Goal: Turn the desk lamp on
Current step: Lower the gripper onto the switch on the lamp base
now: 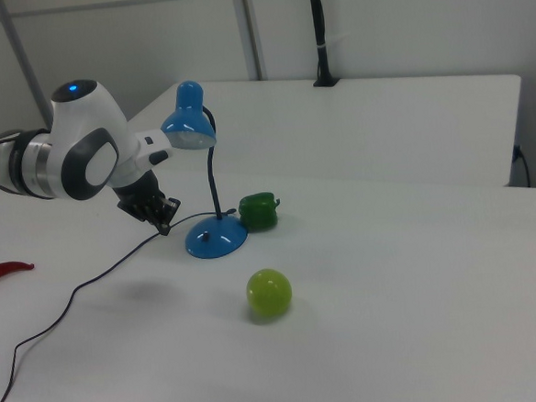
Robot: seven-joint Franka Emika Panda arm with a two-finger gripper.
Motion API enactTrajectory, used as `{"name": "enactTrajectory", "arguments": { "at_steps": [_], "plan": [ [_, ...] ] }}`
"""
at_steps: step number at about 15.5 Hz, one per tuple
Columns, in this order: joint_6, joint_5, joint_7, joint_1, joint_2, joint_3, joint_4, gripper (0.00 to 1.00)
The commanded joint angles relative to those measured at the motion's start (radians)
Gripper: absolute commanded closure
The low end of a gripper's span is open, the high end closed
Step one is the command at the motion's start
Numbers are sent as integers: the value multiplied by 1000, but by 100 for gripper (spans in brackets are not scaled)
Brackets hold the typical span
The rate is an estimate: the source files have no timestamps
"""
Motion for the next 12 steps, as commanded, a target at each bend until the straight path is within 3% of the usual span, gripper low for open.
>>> {"name": "enactTrajectory", "arguments": {
  "at_steps": [1, 12],
  "plan": [
    [120, -33, 33, 6, 30, -2, -19, 100],
    [364, -34, 31, 5, 146, -11, -11, 100]
  ]
}}
